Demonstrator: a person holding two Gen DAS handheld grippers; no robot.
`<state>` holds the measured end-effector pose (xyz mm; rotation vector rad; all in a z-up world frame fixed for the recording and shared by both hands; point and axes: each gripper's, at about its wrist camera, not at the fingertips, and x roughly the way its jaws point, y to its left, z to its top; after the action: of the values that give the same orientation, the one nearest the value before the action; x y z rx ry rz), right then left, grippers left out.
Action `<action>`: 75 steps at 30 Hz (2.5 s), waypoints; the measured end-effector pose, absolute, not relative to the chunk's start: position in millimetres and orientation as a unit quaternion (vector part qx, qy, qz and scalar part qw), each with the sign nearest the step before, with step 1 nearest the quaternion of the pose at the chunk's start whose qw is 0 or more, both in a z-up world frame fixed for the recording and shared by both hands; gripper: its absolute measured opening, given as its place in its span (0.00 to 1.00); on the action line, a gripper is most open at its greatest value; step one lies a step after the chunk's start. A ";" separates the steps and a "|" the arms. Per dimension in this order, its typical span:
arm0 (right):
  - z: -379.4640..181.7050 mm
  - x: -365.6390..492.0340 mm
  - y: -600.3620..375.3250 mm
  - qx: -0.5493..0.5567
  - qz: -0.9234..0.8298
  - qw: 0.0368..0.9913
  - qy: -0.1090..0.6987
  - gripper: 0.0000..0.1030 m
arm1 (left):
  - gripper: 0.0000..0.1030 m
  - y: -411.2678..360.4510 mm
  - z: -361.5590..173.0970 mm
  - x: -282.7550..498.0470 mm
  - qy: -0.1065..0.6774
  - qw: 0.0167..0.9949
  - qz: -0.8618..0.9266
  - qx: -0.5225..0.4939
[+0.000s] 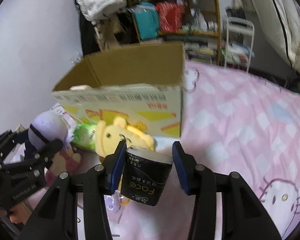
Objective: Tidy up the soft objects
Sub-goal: 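Lift the tissue pack and purple doll over the box with both tools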
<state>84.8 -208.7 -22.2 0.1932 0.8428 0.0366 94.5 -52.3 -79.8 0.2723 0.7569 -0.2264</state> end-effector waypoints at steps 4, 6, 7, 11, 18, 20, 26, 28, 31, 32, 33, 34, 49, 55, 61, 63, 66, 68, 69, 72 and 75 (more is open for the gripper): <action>-3.1 75.4 -196.5 0.065 0.019 0.928 0.367 0.48 | 0.61 -39.9 -58.6 84.8 0.332 0.932 -0.107 0.105; 8.1 69.2 -192.2 0.053 0.020 0.939 0.340 0.48 | 0.61 -34.6 -48.9 81.1 0.315 0.938 -0.102 0.101; 12.8 67.3 -190.5 0.047 0.018 0.943 0.328 0.48 | 0.61 -32.2 -44.9 79.2 0.309 0.940 -0.103 0.099; 35.5 59.6 -183.4 0.033 0.016 0.961 0.276 0.48 | 0.61 -21.3 -29.0 72.3 0.280 0.951 -0.103 0.084; 63.0 58.1 -178.4 0.020 0.015 0.975 0.221 0.48 | 0.61 -9.2 -4.6 66.3 0.234 0.964 -0.096 0.081; 68.7 59.7 -177.3 0.018 0.014 0.977 0.213 0.48 | 0.61 -9.0 3.1 65.4 0.219 0.967 -0.099 0.083; 90.1 73.1 -178.1 0.013 0.017 0.983 0.184 0.48 | 0.61 -9.4 28.3 72.6 0.184 0.974 -0.111 0.077; 95.2 78.2 -179.3 0.010 0.019 0.984 0.177 0.48 | 0.61 -14.0 34.4 79.2 0.174 0.974 -0.112 0.087; 101.7 87.5 -181.2 0.004 0.019 0.985 0.169 0.48 | 0.61 -19.6 43.0 91.4 0.167 0.975 -0.116 0.087; 104.3 91.1 -182.0 0.003 0.020 0.986 0.166 0.48 | 0.61 -21.6 46.0 95.6 0.163 0.976 -0.118 0.087; 106.8 94.3 -182.8 0.001 0.020 0.987 0.162 0.48 | 0.61 -24.4 48.0 99.7 0.161 0.976 -0.117 0.090; 108.3 96.1 -183.4 -0.001 0.020 0.987 0.160 0.48 | 0.61 -27.8 50.0 104.4 0.158 0.976 -0.117 0.093; 99.3 127.7 -198.4 0.019 0.028 0.987 0.157 0.48 | 0.61 -48.3 28.3 160.2 0.177 0.971 -0.148 0.069; 70.9 147.8 -198.6 0.012 0.024 0.982 0.185 0.48 | 0.61 -54.7 -3.7 181.0 0.220 0.961 -0.150 0.072; 48.1 158.2 -200.9 0.016 0.026 0.979 0.202 0.48 | 0.61 -54.9 -26.6 198.8 0.244 0.955 -0.157 0.071; 43.1 160.4 -201.9 0.018 0.023 0.978 0.207 0.48 | 0.61 -54.5 -31.7 204.1 0.251 0.953 -0.156 0.070; 37.3 161.7 -203.1 0.016 0.018 0.977 0.212 0.48 | 0.62 -54.1 -39.2 211.7 0.266 0.950 -0.150 0.069; 34.5 161.3 -203.7 0.012 0.015 0.977 0.214 0.48 | 0.62 -53.2 -43.8 214.7 0.273 0.948 -0.148 0.068; 33.1 161.2 -204.6 0.013 0.015 0.977 0.215 0.48 | 0.62 -52.7 -45.2 216.1 0.274 0.948 -0.147 0.069; 29.7 160.6 -206.6 0.013 0.013 0.976 0.215 0.48 | 0.62 -53.2 -48.6 220.7 0.281 0.946 -0.145 0.071; 27.4 161.4 -207.8 0.020 0.018 0.976 0.216 0.48 | 0.63 -53.9 -52.4 225.3 0.292 0.943 -0.143 0.071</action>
<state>161.4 -207.8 27.4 0.0402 0.4352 0.0360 225.3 -53.9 -52.4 0.1444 0.5951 -0.2926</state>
